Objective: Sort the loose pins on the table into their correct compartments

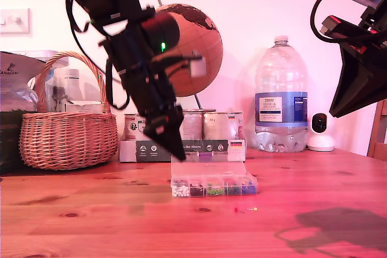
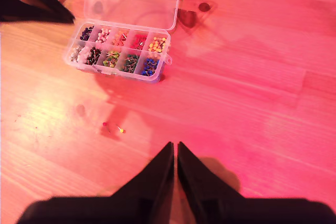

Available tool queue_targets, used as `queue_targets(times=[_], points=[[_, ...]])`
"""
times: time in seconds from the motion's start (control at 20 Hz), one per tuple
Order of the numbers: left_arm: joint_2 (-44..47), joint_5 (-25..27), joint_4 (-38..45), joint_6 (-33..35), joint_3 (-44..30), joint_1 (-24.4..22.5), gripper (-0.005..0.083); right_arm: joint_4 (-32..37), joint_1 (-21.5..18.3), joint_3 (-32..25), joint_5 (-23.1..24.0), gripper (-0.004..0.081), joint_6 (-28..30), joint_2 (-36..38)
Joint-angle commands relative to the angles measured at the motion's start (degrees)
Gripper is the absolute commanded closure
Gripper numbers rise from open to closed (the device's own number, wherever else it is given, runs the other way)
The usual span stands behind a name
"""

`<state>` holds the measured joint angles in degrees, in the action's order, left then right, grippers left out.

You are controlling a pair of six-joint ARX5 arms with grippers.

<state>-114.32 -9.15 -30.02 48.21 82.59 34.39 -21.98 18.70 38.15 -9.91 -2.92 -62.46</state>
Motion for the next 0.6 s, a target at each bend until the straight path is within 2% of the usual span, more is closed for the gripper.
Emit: queue_targets(times=[0.0,0.55], points=[[-2.47,-0.35,0.42,0.22,-1.09,-0.11,0.0795,0.39,-0.35,0.87,-0.02,0.0782,-0.09,0.13],[-2.47,0.24,1.05,0.17,-1.09,-0.15,0.0782,0.31,-0.35,0.87,-0.02,0.0782,-0.09,0.13]])
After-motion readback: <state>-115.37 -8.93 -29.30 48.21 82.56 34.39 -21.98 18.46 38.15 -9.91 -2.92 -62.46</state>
